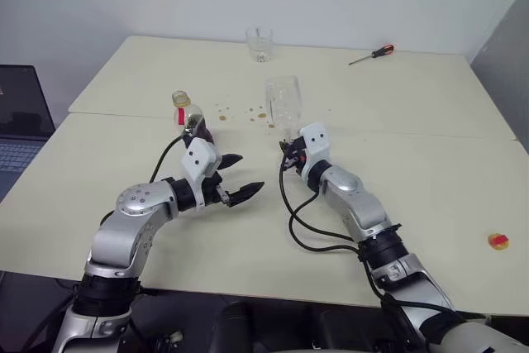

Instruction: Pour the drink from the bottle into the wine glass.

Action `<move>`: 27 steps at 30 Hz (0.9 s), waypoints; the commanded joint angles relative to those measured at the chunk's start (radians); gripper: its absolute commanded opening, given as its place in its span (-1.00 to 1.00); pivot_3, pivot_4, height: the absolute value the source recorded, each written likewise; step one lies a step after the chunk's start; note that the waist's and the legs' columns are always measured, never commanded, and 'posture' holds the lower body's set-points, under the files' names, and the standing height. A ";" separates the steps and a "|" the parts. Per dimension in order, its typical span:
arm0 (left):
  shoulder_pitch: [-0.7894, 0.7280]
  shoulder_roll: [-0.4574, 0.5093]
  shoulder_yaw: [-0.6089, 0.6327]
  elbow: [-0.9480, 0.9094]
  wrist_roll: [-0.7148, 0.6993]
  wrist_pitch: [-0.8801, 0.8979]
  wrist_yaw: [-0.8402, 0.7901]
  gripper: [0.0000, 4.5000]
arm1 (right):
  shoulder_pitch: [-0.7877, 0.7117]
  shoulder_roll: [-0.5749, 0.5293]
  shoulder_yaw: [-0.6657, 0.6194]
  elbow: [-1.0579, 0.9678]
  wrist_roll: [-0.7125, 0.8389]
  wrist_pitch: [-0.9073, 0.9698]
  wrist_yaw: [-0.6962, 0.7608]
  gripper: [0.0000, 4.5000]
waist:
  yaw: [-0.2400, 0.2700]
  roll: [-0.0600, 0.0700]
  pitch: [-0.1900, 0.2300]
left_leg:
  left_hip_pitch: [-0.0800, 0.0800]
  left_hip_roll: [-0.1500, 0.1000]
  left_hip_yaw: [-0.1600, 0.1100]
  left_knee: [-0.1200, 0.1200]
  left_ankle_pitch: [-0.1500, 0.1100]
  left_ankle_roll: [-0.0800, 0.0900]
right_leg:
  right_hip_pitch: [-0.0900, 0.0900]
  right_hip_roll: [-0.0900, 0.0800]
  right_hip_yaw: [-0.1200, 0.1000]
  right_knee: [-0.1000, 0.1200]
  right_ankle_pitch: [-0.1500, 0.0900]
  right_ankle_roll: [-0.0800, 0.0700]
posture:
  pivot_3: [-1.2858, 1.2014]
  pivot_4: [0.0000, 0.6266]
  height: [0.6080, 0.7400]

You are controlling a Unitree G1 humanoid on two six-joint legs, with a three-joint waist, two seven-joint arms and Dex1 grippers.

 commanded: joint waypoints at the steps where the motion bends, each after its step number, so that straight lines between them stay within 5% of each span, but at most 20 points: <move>1: -0.001 -0.008 0.004 -0.048 -0.010 -0.003 0.020 1.00 | -0.062 0.053 -0.020 0.145 -0.074 -0.197 -0.053 -0.94 | -0.003 0.000 0.000 | 0.000 0.000 0.000 0.000 0.000 0.000 | 0.000 0.000 0.000 0.000 0.000 0.000 | 0.03 -0.52 1.00; 27: -0.050 -0.022 -0.021 -0.001 0.022 -0.046 0.031 1.00 | 0.068 0.007 -0.026 0.255 -0.136 -0.120 0.189 -0.94 | -0.008 -0.004 -0.004 | 0.008 0.001 0.000 0.000 0.000 0.000 | 0.005 0.001 0.001 0.006 0.000 -0.001 | 0.03 -0.52 1.00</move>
